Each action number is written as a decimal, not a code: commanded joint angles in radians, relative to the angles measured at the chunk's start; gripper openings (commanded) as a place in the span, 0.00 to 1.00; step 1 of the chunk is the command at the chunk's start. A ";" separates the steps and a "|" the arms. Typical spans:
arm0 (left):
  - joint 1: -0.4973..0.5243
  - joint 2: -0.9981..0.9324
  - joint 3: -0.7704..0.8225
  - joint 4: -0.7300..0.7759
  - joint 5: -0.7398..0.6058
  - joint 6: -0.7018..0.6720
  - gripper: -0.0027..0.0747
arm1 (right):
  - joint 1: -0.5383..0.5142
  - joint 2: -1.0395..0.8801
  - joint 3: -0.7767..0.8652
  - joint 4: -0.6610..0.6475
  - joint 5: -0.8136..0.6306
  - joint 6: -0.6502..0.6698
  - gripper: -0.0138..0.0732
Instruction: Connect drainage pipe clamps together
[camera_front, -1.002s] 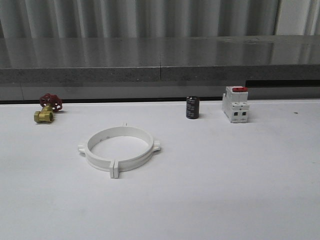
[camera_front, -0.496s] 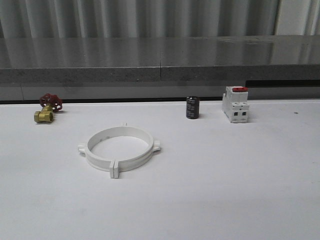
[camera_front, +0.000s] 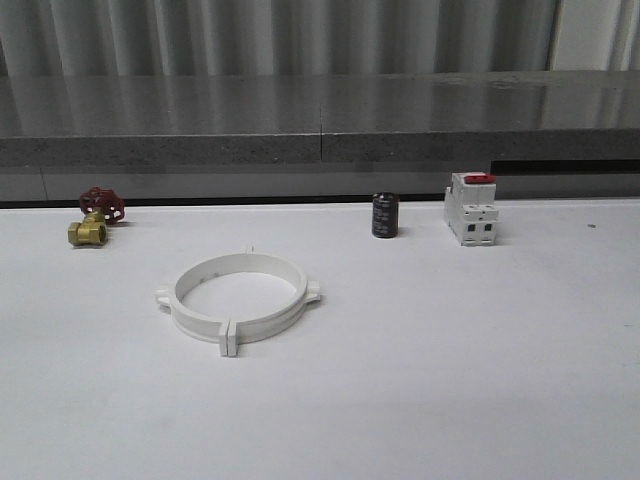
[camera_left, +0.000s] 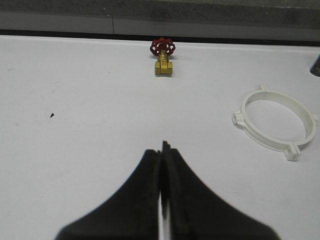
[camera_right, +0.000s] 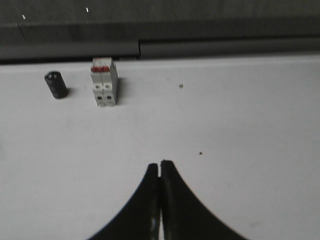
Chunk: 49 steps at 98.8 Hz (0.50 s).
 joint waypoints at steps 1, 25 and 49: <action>0.002 0.009 -0.024 0.009 -0.076 -0.009 0.01 | -0.008 -0.061 0.050 0.012 -0.199 -0.005 0.08; 0.002 0.009 -0.024 0.009 -0.076 -0.009 0.01 | -0.008 -0.269 0.275 0.044 -0.343 -0.005 0.08; 0.002 0.009 -0.024 0.009 -0.076 -0.009 0.01 | -0.008 -0.452 0.424 0.044 -0.404 -0.005 0.08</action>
